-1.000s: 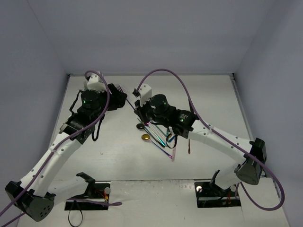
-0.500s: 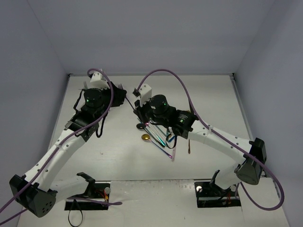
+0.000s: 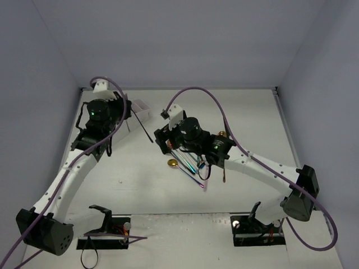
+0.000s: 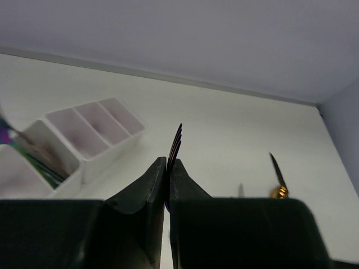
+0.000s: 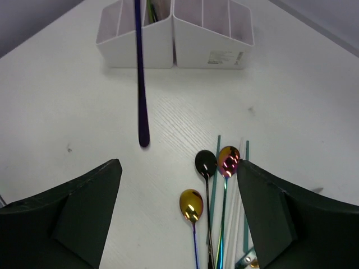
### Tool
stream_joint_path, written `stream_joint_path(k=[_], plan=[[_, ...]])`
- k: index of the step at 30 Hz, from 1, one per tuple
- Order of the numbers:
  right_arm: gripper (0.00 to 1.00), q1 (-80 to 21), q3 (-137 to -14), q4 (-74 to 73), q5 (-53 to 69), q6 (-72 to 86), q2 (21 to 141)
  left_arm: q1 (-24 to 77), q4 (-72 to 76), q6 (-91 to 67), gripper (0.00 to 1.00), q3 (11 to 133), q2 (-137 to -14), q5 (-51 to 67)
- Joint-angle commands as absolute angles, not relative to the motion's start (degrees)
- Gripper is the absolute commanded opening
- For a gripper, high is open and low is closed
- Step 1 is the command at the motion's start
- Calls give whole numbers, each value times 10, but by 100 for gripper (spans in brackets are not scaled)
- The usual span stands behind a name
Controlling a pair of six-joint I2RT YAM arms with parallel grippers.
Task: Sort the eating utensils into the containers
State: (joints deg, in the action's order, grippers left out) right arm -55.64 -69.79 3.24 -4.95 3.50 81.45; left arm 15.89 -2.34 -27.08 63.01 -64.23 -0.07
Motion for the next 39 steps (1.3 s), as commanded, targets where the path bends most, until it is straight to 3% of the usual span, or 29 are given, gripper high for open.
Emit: stream_joint_path(k=[1,13,25,39], plan=[[83,-527,-668,73,-95,28,763,76,41,-223,0,693,-680,26],[84,-456,-574,73,-86,27,710,-48,148,-158,0,776,-845,-9],[84,-435,-536,74,-99,35,717,-57,220,-155,2,769,-949,-25],[83,-413,-487,33,-212,167,694,-55,193,-164,65,683,-798,-8]])
